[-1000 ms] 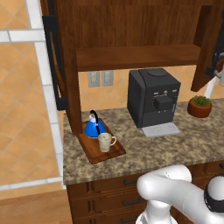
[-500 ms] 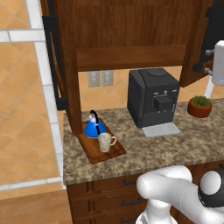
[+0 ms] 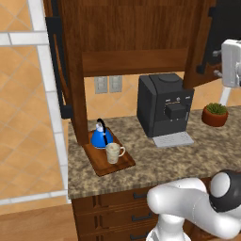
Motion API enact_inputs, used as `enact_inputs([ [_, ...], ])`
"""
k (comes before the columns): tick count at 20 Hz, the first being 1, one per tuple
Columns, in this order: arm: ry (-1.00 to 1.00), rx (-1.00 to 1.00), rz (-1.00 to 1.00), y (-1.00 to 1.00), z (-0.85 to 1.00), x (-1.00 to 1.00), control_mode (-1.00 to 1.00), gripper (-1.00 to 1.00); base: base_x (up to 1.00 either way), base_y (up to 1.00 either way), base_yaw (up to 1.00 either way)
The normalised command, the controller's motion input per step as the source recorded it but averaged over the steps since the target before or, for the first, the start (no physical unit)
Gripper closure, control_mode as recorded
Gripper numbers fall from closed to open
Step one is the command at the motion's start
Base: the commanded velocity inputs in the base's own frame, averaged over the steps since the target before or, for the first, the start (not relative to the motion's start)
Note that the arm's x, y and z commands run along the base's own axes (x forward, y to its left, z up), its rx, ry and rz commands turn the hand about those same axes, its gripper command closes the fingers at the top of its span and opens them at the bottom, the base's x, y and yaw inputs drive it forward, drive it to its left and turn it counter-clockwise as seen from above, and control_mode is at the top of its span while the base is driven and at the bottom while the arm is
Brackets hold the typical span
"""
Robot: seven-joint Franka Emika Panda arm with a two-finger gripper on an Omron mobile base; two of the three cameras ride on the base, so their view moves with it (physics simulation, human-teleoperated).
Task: Pick the kettle from the counter and place it on the tray. Then pick the mug from the cabinet and place it on the tray. Then close the cabinet doors.
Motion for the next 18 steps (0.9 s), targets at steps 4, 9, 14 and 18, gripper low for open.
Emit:
enact_inputs([
  [4,0.07,0.00,-0.02,0.16,0.00,0.44,-1.00,-1.00,0.00,0.00,0.00],
  [9,0.01,0.00,-0.03,0.31,-0.04,0.50,-1.00,-1.00,0.00,0.00,0.00],
  [14,0.00,0.00,-0.05,0.47,-0.15,0.49,-1.00,-1.00,0.00,0.00,0.00],
  [18,0.00,0.00,-0.09,0.68,-0.14,0.62,-1.00,-1.00,0.00,0.00,0.00],
])
